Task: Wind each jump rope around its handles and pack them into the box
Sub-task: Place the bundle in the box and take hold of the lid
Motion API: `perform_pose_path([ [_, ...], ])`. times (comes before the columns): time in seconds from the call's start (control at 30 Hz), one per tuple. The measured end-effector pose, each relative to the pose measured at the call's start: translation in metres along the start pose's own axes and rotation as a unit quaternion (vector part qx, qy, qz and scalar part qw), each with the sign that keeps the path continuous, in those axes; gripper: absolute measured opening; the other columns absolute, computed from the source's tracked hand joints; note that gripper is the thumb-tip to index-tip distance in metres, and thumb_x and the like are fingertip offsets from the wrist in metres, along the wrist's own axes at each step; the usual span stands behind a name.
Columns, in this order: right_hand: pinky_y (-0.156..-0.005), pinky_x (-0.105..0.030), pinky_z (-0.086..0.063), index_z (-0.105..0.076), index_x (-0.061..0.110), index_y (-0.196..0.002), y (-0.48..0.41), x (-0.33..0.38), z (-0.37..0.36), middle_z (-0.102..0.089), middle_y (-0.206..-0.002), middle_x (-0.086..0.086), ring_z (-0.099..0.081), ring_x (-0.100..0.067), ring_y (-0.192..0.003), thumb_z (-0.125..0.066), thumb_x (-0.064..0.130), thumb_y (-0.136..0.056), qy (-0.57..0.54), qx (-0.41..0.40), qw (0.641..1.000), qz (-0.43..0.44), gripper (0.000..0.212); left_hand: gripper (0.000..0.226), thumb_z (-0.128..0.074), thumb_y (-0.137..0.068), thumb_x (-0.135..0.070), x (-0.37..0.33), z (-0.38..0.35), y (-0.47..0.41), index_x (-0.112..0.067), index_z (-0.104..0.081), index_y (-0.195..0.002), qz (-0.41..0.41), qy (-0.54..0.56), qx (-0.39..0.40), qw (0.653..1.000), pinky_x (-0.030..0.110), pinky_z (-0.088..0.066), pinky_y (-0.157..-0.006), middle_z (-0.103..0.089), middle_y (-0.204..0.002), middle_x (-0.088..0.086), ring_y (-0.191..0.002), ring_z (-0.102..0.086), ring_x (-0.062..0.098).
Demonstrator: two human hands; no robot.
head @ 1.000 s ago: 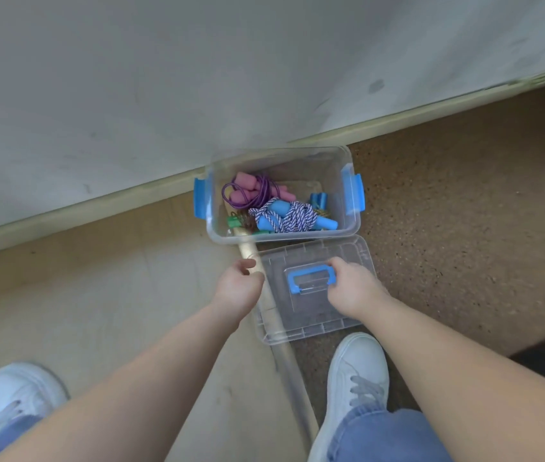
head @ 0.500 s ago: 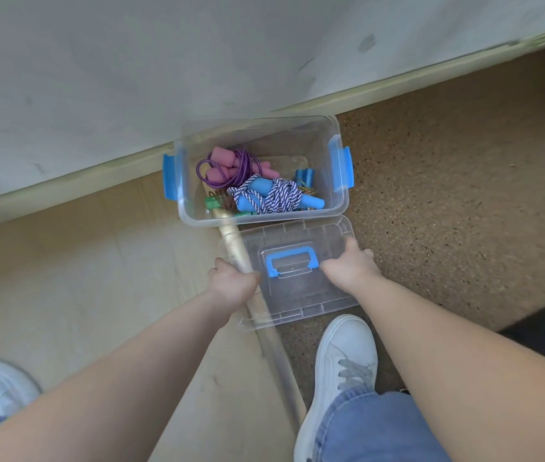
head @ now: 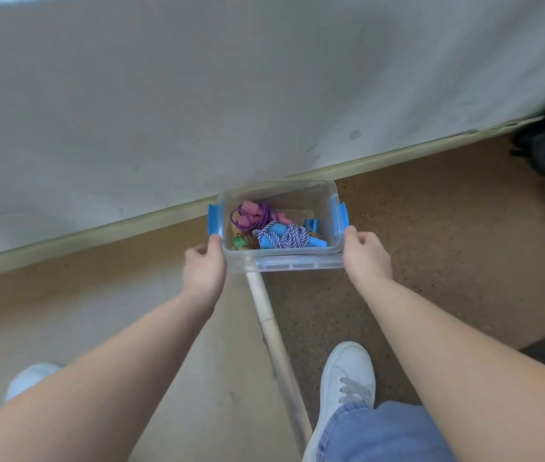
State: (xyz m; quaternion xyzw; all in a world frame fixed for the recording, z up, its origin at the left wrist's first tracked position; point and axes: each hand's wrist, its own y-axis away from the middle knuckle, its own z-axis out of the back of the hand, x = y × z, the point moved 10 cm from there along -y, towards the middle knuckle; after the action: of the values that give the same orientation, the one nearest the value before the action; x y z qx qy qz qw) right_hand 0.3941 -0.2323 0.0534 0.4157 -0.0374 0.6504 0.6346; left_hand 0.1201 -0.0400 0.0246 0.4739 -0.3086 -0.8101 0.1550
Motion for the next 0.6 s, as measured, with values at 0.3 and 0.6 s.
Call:
perform_pose_path([
  [0.3,-0.087,-0.04,-0.058,-0.045,0.028,-0.141,-0.007,0.022,-0.003,-0.059,-0.124,0.001,-0.062,-0.02,-0.11,-0.046,0.01,-0.099,-0.23,0.012,0.973,-0.02,0.046,0.032,-0.039,-0.096,-0.019,-0.039,0.012,-0.003,-0.019,-0.049,-0.126,-0.076,-0.002,-0.06,0.995,0.035,-0.043,-0.096,-0.059,-0.126,0.004,-0.106,-0.054,0.026],
  [0.6,-0.099,-0.046,-0.053,-0.042,0.036,-0.148,-0.058,0.048,-0.034,-0.056,-0.122,0.008,-0.056,-0.022,-0.117,-0.051,-0.001,-0.091,-0.069,0.062,0.993,0.067,0.069,0.049,-0.048,-0.094,-0.021,-0.067,-0.028,-0.046,-0.015,-0.049,-0.142,-0.151,-0.17,-0.034,0.973,0.043,-0.045,-0.105,-0.058,-0.14,0.009,-0.127,-0.053,0.035],
])
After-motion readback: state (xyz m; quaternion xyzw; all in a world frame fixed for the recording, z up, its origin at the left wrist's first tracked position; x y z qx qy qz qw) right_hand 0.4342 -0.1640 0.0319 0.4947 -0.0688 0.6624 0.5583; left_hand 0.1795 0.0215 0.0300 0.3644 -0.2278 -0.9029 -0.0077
